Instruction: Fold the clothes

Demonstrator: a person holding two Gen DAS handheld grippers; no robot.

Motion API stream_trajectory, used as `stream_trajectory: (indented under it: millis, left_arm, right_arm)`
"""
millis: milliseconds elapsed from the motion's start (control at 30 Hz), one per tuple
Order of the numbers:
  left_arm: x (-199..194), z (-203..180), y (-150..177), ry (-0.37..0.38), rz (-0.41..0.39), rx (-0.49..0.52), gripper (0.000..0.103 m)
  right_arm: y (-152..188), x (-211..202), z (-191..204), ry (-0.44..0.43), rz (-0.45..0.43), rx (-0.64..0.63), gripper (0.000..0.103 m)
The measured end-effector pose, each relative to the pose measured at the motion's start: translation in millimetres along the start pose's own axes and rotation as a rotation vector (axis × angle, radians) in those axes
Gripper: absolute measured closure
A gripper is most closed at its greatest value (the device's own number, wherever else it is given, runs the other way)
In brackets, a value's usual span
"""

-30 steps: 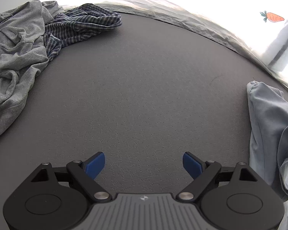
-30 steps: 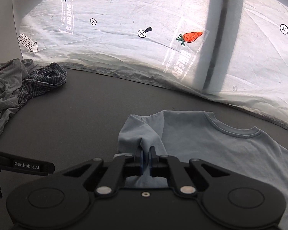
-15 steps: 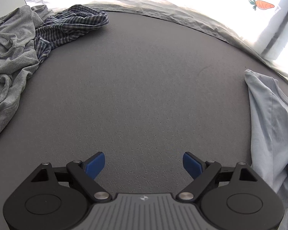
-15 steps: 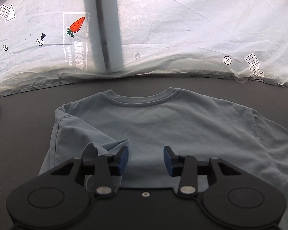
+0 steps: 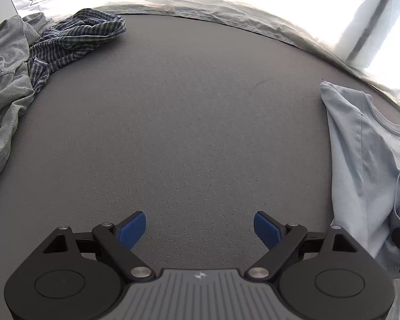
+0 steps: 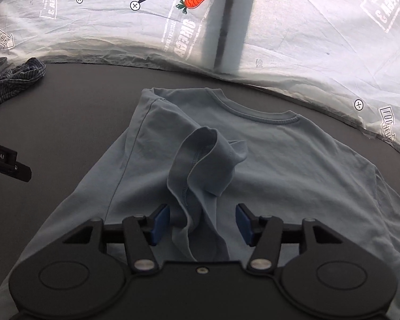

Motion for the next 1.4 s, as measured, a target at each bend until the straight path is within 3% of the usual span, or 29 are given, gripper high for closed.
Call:
stream_trajectory:
  millis: [67, 200, 267, 333, 467, 600, 667, 733, 800, 867, 1000, 1267, 1400]
  left_arm:
    - [0, 0, 2, -0.004, 0.002, 0.003, 0.014]
    - [3, 3, 3, -0.01, 0.014, -0.008, 0.014]
    - [4, 4, 2, -0.011, 0.02, -0.016, 0.014]
    - [4, 4, 2, -0.012, 0.017, -0.013, 0.014]
    - [6, 2, 1, -0.016, 0.021, -0.005, 0.014]
    - [6, -2, 2, -0.006, 0.024, 0.002, 0.014]
    - [4, -4, 3, -0.002, 0.022, 0.007, 0.014]
    - [1, -3, 3, 0.001, 0.018, 0.001, 0.014]
    - [-2, -1, 4, 0.007, 0.017, -0.01, 0.014]
    - [-7, 2, 5, 0.013, 0.016, -0.022, 0.014]
    - [-26, 10, 15, 0.023, 0.004, -0.04, 0.014]
    - [-71, 38, 81, 0.013, 0.004, -0.057, 0.013]
    - [-85, 61, 129, -0.016, 0.044, -0.083, 0.013]
  right_arm:
    - [3, 5, -15, 0.034, 0.013, 0.063, 0.061]
    - [16, 6, -56, 0.094, 0.038, 0.26, 0.058]
    - [22, 7, -66, 0.226, 0.081, 0.278, 0.064]
    - [26, 5, -78, 0.246, 0.09, 0.335, 0.064]
    - [27, -3, -90, 0.136, 0.024, 0.445, 0.059]
    - [23, 8, -82, 0.123, 0.049, 0.409, 0.05]
    - [22, 14, -78, 0.119, 0.065, 0.389, 0.055]
    - [21, 20, -74, 0.115, 0.08, 0.369, 0.068]
    - [19, 27, -70, 0.111, 0.095, 0.348, 0.069]
    - [22, 22, -80, 0.159, 0.113, 0.354, 0.069]
    - [32, -9, -100, 0.189, 0.077, 0.411, 0.069]
    - [59, -80, -76, 0.05, 0.005, 0.436, 0.068]
    - [72, -103, -52, -0.029, -0.001, 0.357, 0.065]
Point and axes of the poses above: each gripper's, at about its wrist camera, not at the fingertips, and x roughly the way its jaws point, z to its left, y to its underside, the point moved 2 cm from there along x, roughly the way its jaws point, and after that the axes turned 9 degrees about -x, right-handed, at the moved point
